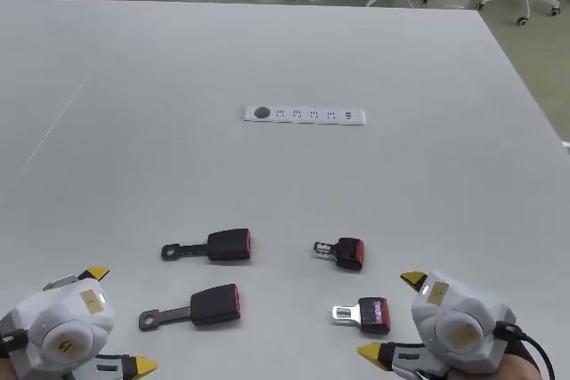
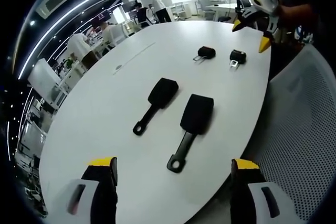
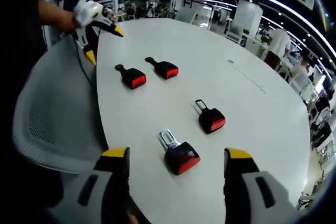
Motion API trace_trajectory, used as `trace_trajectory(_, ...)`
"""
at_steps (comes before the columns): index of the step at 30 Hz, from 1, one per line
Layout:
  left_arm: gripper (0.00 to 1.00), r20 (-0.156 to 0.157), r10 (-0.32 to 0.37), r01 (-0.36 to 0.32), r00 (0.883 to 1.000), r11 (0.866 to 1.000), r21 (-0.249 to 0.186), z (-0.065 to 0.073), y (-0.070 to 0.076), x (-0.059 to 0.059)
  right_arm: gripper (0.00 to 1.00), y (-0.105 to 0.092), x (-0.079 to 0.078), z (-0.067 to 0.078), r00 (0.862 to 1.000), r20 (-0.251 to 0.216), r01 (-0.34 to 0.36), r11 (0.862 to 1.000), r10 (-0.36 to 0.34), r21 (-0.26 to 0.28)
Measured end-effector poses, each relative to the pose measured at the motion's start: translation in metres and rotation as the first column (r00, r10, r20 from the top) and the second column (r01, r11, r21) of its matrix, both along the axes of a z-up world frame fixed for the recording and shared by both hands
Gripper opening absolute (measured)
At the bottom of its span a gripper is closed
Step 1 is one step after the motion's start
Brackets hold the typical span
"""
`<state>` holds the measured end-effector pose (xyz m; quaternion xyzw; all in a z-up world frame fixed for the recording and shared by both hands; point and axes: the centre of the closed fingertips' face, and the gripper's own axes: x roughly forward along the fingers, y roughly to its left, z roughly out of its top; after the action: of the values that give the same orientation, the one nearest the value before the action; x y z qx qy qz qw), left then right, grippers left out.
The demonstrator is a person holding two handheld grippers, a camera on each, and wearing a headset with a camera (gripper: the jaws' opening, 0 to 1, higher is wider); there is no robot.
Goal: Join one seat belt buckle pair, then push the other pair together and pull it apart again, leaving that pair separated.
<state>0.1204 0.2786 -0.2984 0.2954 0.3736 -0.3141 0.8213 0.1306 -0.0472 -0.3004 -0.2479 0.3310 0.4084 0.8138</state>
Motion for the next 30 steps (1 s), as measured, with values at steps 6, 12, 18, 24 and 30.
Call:
trace_trajectory(6, 0.8, -0.019, -0.054, 0.054, 0.998, 0.999, -0.004, -0.004, -0.013, 0.006, 0.68, 0.003, -0.001, -0.002, 0.999, 0.0, -0.051, 0.999, 0.051, -0.015)
trace_trajectory(12, 0.73, -0.048, -0.117, 0.116, 0.992, 0.993, -0.016, -0.014, -0.03, 0.011, 0.64, 0.006, 0.001, -0.008, 0.995, -0.009, -0.097, 0.995, 0.097, -0.039)
trace_trajectory(18, 0.64, -0.064, -0.182, 0.18, 0.981, 0.983, -0.037, -0.023, -0.046, 0.016, 0.56, 0.007, 0.0, -0.018, 0.988, -0.039, -0.154, 0.985, 0.152, -0.071)
trace_trajectory(24, 0.56, -0.091, -0.24, 0.237, 0.966, 0.971, -0.041, -0.036, -0.057, 0.019, 0.52, 0.006, 0.0, -0.03, 0.98, -0.068, -0.195, 0.975, 0.188, -0.106)
trace_trajectory(30, 0.52, -0.105, -0.276, 0.276, 0.955, 0.961, -0.018, -0.041, -0.062, 0.03, 0.49, 0.0, 0.003, -0.039, 0.972, -0.088, -0.23, 0.963, 0.219, -0.143)
